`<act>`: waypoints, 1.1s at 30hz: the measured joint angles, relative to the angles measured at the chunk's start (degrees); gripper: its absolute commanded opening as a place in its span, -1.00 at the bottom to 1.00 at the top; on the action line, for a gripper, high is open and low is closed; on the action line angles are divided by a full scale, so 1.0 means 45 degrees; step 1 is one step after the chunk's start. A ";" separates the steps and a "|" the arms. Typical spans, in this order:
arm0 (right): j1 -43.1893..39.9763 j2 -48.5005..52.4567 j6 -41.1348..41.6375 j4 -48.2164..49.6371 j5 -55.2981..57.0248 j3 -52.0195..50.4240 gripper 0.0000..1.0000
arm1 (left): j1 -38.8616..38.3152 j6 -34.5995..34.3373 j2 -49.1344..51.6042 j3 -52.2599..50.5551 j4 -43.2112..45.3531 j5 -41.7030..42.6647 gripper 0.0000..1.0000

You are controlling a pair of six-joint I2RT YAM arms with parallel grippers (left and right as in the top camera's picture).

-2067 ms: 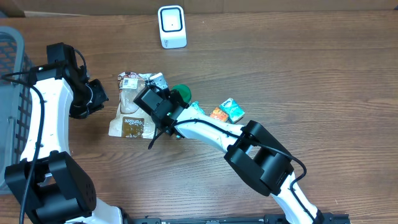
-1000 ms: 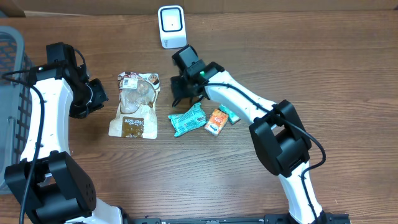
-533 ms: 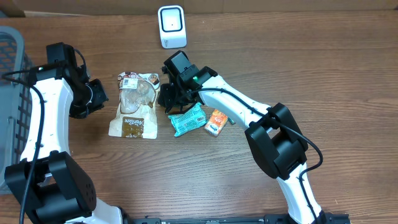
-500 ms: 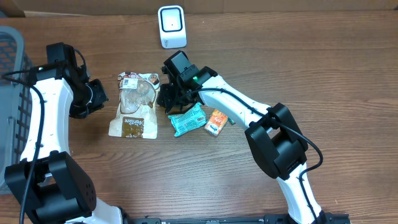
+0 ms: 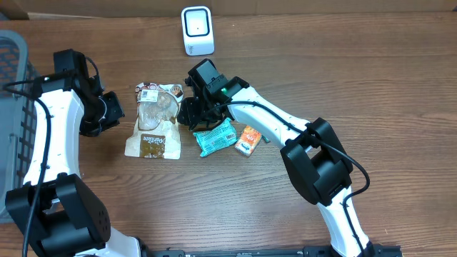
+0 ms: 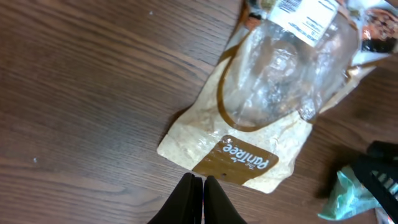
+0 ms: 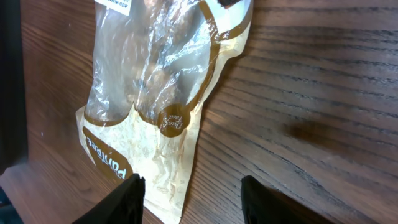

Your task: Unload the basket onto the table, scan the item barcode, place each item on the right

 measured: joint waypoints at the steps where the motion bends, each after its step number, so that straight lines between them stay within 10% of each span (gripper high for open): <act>1: 0.0000 0.0000 0.0005 -0.0010 -0.0005 0.0000 -0.01 | 0.0000 0.0170 0.0000 -0.0005 0.0029 0.0151 -0.86; 23: 0.0000 0.0146 -0.0005 0.0452 -0.0005 0.0000 0.05 | -0.0398 0.2390 0.2283 -0.0005 0.1180 0.2720 -0.92; 33: 0.0000 0.0287 -0.0015 0.0787 -0.0005 0.0000 -0.24 | -0.0423 0.2429 0.2701 -0.0005 0.1545 0.3288 -0.92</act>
